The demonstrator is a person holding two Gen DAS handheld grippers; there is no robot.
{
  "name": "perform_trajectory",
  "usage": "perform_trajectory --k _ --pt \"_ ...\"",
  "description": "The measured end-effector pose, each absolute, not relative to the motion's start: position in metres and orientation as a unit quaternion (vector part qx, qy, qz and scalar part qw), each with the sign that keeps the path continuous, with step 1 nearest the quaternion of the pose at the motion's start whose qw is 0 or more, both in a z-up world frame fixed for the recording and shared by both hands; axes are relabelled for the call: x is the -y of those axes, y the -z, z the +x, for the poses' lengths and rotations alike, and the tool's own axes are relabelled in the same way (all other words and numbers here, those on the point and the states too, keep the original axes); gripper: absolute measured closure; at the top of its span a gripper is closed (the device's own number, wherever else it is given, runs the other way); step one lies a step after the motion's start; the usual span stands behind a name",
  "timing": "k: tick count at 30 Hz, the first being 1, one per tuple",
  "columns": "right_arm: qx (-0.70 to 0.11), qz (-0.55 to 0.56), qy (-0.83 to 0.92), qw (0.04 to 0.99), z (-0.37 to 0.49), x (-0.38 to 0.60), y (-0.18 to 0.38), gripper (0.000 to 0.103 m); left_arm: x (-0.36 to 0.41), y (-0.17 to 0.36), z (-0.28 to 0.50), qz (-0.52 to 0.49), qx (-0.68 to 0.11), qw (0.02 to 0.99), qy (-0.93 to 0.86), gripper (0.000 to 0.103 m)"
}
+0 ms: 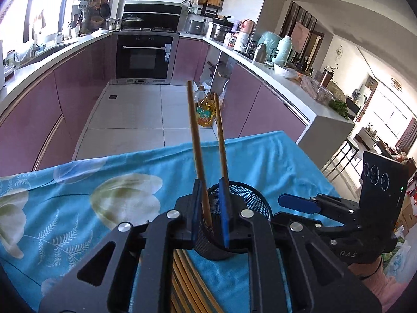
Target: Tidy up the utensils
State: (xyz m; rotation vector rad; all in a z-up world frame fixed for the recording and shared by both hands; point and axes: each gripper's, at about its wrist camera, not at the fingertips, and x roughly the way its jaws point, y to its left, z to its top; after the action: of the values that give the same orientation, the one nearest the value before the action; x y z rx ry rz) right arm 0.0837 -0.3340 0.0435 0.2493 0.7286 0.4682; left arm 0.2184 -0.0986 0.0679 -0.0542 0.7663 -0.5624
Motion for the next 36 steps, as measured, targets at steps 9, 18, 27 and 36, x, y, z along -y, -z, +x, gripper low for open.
perform_trajectory --k 9,18,27,36 --pt "-0.346 0.104 -0.236 0.902 0.068 0.330 -0.044 0.060 0.066 -0.040 0.187 -0.029 -0.357 0.901 0.245 0.065" --pt "-0.392 0.063 -0.263 0.879 0.047 0.299 -0.017 0.058 0.019 0.020 0.152 -0.032 -0.402 0.893 0.198 0.062" --pt "-0.442 0.021 -0.275 0.854 0.042 0.244 0.016 0.058 0.003 0.066 0.127 -0.010 -0.438 0.883 0.170 0.061" --pt "-0.449 -0.022 -0.242 0.860 0.036 0.223 0.023 0.061 0.013 0.073 0.116 0.025 -0.441 0.879 0.176 0.065"
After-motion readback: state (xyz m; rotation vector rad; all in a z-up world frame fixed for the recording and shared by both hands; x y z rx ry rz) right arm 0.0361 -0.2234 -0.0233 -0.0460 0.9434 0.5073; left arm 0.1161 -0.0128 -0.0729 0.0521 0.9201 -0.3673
